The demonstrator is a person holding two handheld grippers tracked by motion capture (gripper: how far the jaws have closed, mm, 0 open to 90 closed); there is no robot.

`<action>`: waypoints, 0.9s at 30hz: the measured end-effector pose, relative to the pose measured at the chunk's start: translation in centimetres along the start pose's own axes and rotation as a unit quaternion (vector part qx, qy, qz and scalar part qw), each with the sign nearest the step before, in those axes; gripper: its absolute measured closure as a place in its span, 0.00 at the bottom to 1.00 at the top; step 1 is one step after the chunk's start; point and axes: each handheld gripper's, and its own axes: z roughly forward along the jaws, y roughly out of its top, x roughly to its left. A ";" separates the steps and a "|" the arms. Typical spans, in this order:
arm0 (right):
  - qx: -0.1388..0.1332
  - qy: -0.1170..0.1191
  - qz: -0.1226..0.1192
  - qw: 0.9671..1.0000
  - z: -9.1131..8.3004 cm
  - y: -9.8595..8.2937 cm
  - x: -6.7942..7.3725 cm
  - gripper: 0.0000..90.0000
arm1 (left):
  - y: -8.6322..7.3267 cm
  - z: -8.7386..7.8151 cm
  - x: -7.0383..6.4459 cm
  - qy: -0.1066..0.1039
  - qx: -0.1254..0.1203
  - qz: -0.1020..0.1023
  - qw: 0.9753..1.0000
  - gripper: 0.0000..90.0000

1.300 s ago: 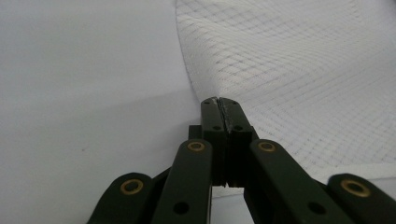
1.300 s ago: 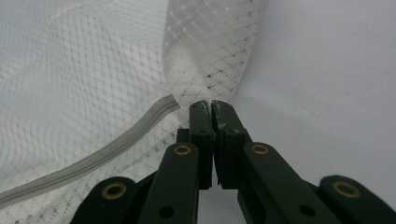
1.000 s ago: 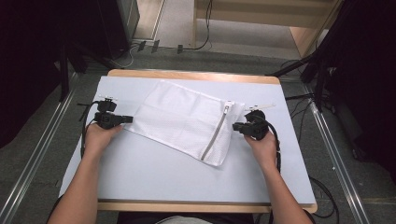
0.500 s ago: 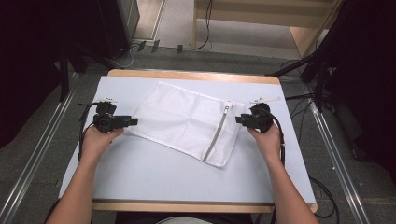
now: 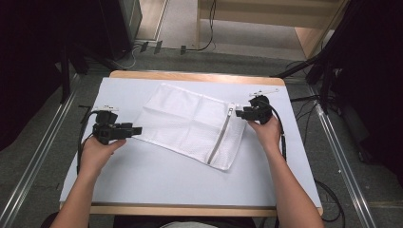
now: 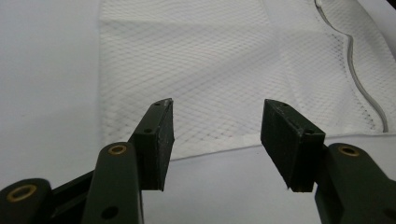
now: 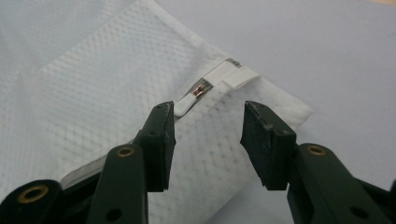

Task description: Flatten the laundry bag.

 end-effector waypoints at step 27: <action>0.057 -0.020 0.021 0.998 3.2 0.6 -3.2 0.98 | -1.3 1.5 -0.2 0.018 0.015 0.006 1.000 0.52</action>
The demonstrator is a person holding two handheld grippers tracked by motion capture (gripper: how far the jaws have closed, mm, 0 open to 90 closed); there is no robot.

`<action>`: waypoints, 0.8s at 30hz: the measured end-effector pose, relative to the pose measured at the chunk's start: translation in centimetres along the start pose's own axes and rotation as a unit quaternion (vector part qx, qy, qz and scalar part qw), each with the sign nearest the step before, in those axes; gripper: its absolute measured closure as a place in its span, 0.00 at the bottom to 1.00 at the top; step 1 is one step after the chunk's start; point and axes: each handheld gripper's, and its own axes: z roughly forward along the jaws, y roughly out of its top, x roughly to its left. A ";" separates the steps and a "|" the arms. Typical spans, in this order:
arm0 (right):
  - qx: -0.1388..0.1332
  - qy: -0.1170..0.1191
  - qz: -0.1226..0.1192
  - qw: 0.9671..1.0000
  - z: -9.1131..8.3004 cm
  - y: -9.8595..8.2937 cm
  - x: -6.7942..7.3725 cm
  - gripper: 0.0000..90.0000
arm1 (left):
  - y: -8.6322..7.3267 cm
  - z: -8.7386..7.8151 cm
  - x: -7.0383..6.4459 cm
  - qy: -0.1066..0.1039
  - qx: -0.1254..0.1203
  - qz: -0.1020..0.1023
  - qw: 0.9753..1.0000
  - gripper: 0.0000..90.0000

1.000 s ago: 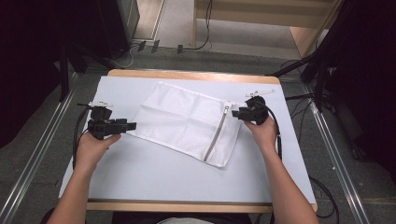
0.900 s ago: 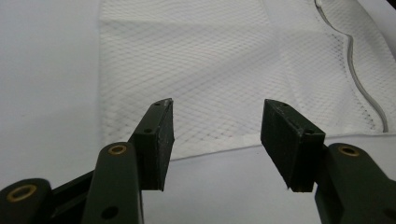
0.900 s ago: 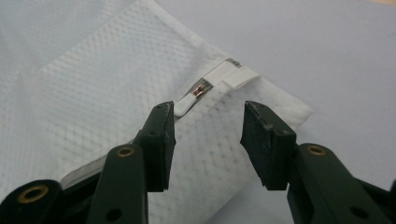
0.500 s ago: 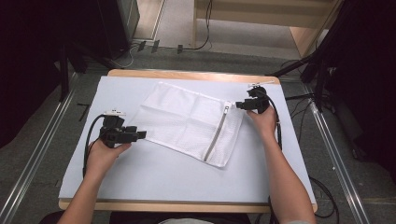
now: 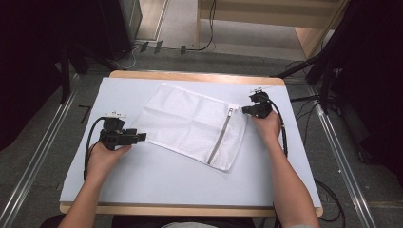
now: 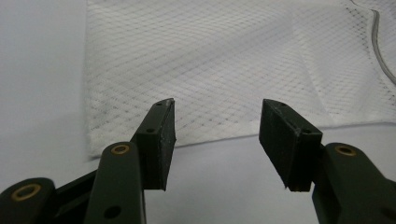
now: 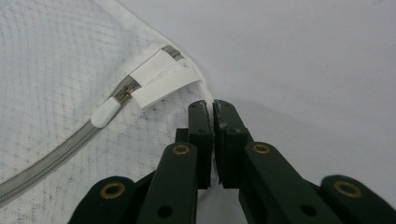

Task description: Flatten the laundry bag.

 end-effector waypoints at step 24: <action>0.015 0.021 -0.034 0.999 -4.1 -5.3 5.2 0.97 | 1.9 2.2 1.3 0.006 0.016 0.012 1.000 0.51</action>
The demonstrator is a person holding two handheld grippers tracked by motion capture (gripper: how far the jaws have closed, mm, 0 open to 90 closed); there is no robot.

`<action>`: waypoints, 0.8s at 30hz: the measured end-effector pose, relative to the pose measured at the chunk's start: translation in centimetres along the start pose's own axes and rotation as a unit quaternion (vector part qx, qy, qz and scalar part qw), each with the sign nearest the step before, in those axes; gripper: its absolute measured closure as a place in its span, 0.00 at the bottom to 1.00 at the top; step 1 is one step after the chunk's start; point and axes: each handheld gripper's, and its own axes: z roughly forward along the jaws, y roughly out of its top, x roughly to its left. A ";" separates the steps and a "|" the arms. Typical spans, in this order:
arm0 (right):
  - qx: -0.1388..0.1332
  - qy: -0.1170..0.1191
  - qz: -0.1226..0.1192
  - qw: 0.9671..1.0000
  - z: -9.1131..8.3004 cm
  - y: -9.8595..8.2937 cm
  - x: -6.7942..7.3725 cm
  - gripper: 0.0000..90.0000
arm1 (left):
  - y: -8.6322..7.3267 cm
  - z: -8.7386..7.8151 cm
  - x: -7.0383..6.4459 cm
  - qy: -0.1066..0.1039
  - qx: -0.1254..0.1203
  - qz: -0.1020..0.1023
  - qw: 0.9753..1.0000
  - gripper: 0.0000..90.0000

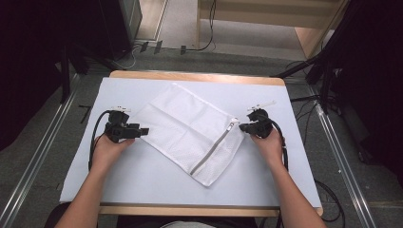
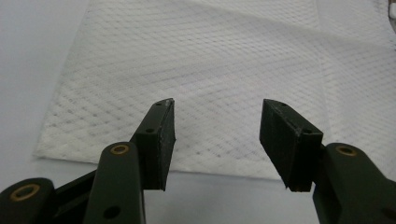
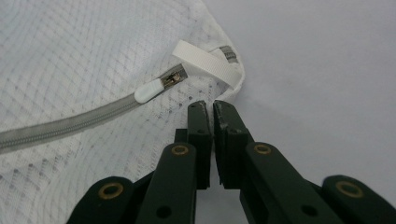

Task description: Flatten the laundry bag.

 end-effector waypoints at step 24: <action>-0.008 0.050 -0.063 0.997 -1.8 -3.4 6.9 0.89 | 1.1 0.6 0.3 0.007 0.001 0.008 1.000 0.51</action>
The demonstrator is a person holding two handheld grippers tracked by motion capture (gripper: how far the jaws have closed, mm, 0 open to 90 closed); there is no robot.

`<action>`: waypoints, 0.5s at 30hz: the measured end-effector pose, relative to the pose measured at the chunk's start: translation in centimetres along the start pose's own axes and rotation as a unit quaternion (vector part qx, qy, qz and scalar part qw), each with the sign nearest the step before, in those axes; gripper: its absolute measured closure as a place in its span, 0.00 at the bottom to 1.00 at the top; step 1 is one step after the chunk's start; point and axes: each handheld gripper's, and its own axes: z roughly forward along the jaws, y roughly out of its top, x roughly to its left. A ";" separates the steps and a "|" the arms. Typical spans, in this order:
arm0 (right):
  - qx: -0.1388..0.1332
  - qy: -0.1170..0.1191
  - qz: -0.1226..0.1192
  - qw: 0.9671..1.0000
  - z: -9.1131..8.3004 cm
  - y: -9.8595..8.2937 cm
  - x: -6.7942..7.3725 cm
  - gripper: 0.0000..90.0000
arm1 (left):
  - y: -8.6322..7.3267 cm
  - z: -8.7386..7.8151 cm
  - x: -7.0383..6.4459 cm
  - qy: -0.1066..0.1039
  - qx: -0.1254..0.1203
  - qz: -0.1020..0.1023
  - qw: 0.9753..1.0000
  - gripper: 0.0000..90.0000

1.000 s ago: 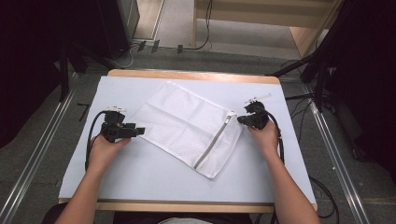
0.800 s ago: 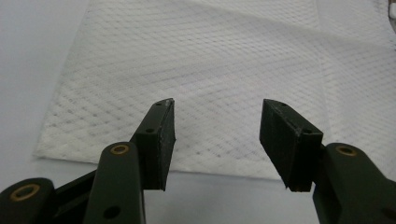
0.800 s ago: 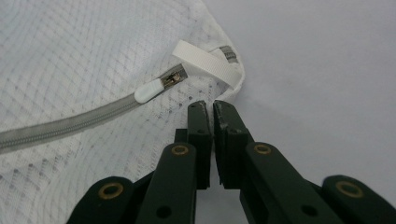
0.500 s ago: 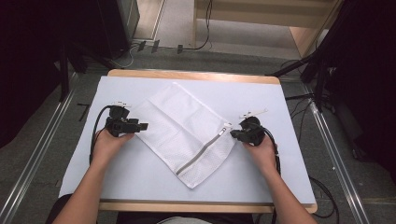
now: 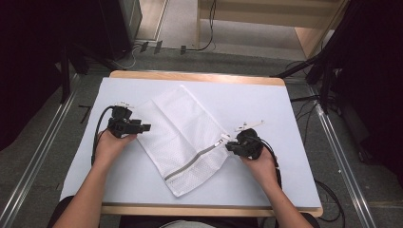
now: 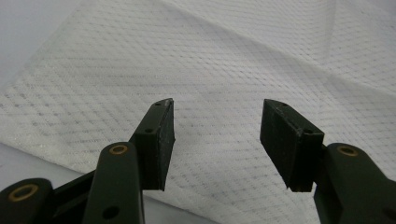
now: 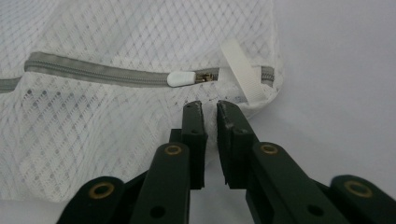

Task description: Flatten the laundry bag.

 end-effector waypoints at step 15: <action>-0.048 -0.014 -0.001 0.999 -0.8 2.5 -2.1 0.69 | -1.0 -1.3 0.2 0.005 -0.008 -0.008 1.000 0.50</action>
